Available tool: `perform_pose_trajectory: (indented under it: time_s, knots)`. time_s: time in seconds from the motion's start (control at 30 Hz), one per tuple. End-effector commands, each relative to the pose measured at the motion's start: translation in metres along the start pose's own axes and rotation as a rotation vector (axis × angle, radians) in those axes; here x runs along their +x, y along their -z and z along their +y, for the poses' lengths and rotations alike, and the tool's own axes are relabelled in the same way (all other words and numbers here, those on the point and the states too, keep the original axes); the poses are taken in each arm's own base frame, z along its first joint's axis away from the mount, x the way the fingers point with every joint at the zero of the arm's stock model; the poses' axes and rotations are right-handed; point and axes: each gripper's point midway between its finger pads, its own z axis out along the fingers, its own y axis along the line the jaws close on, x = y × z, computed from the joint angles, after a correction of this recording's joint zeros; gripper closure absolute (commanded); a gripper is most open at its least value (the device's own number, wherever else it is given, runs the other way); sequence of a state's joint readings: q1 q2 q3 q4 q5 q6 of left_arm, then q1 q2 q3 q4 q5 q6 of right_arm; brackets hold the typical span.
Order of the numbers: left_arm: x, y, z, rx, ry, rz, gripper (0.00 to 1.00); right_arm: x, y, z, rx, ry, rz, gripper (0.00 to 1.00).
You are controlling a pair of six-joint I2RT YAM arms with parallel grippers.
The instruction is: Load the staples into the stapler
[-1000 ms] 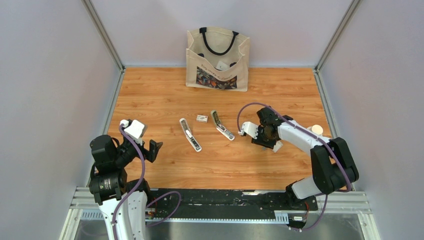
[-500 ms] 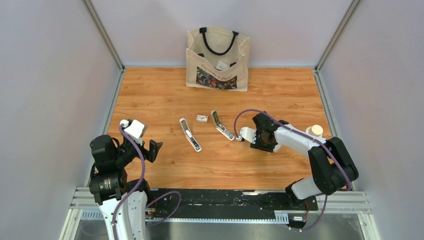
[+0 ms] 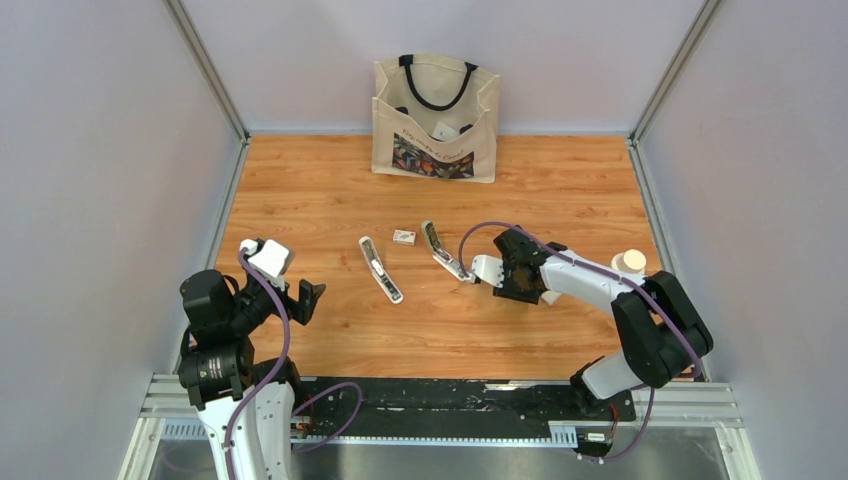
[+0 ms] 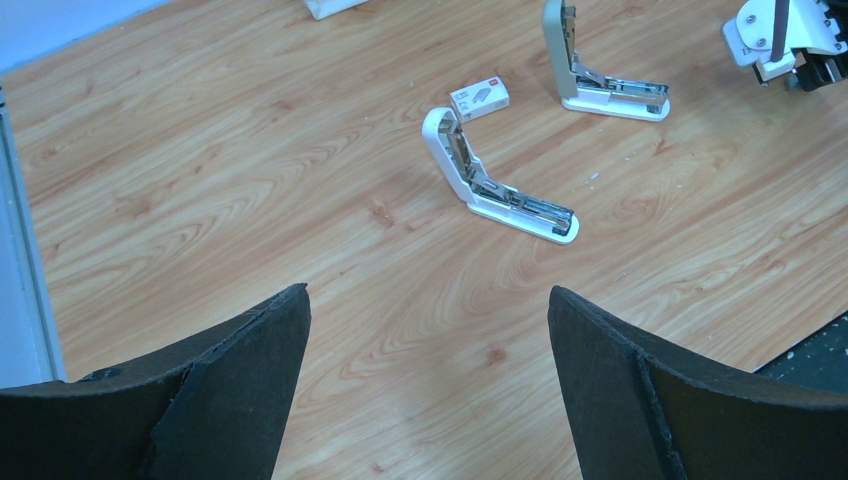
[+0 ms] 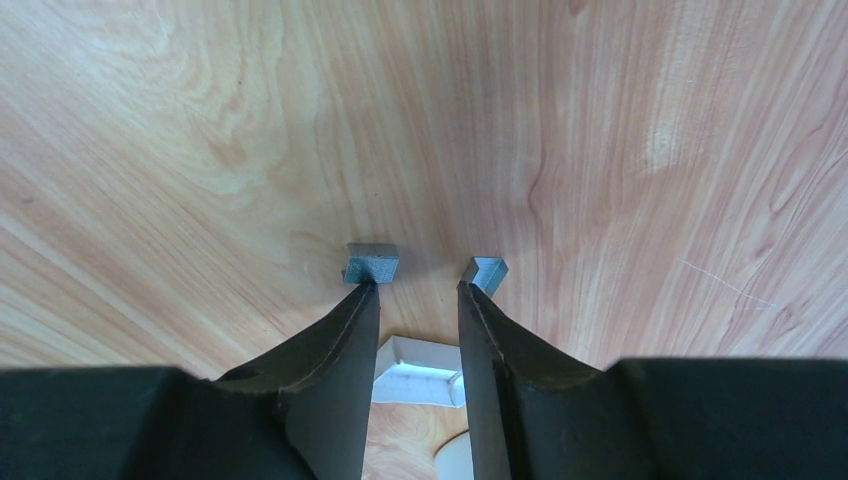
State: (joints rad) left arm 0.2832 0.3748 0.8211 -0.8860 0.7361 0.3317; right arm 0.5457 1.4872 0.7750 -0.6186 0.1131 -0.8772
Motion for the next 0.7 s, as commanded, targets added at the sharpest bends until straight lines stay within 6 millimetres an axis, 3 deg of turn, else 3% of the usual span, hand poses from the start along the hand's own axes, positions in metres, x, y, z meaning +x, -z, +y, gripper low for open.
perform_pose_trajectory:
  time_s: [0.0,0.3,0.67]
  knots:
    - [-0.004,-0.001,0.001,0.006,-0.01,-0.019,0.04,-0.015,-0.003,-0.01,0.034,-0.027,-0.044,0.6]
    - [-0.004,-0.001,0.001,0.003,-0.011,-0.021,0.04,-0.025,-0.011,-0.026,0.087,-0.052,-0.052,0.6]
    - [-0.005,-0.001,0.001,0.003,-0.015,-0.024,0.04,-0.047,-0.006,-0.004,-0.029,-0.056,-0.124,0.6]
